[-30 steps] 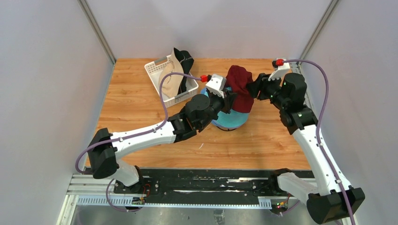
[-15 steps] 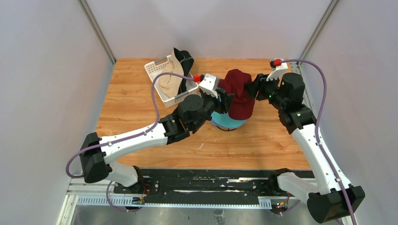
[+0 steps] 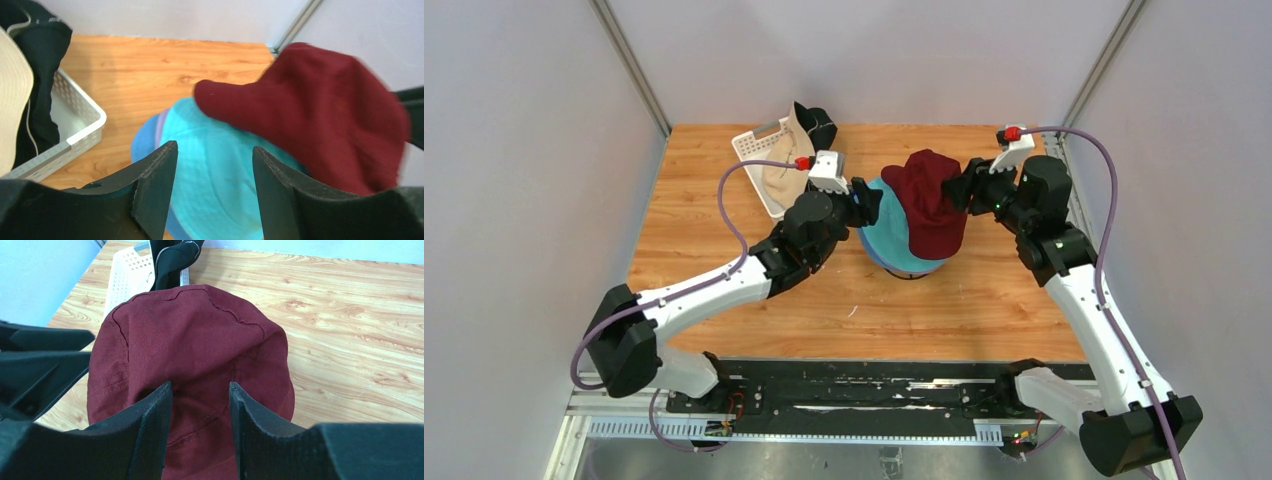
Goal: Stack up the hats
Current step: Stack the hat on the hat.
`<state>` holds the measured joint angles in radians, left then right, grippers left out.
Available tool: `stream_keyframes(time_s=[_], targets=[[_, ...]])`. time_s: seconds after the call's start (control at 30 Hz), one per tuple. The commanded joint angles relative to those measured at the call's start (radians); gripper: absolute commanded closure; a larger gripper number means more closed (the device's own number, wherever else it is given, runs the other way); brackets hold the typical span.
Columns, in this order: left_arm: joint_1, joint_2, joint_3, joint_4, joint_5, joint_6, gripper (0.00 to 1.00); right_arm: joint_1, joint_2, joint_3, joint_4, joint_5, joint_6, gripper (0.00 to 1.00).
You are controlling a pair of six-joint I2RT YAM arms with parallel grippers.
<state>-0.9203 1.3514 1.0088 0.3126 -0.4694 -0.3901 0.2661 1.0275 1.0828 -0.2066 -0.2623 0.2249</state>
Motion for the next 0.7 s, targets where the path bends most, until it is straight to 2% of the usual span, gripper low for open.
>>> stream_keyframes(time_s=[0.0, 0.07, 0.3, 0.5, 0.67], targets=[[0.114, 0.033, -0.054, 0.139, 0.181, -0.167, 0.38, 0.019, -0.004, -0.004, 0.019, -0.003, -0.017, 0.55], [0.154, 0.051, -0.06, 0.187, 0.229, -0.18, 0.38, 0.021, -0.003, -0.005, 0.021, -0.004, -0.017, 0.55], [0.325, 0.136, -0.087, 0.443, 0.592, -0.379, 0.36, 0.026, -0.006, -0.005, 0.021, -0.004, -0.021, 0.55], [0.386, 0.219, -0.082, 0.578, 0.757, -0.546, 0.36, 0.029, -0.006, -0.003, 0.019, -0.003, -0.023, 0.55], [0.396, 0.291, -0.073, 0.665, 0.829, -0.642, 0.35, 0.031, -0.006, -0.005, 0.021, -0.002, -0.025, 0.55]])
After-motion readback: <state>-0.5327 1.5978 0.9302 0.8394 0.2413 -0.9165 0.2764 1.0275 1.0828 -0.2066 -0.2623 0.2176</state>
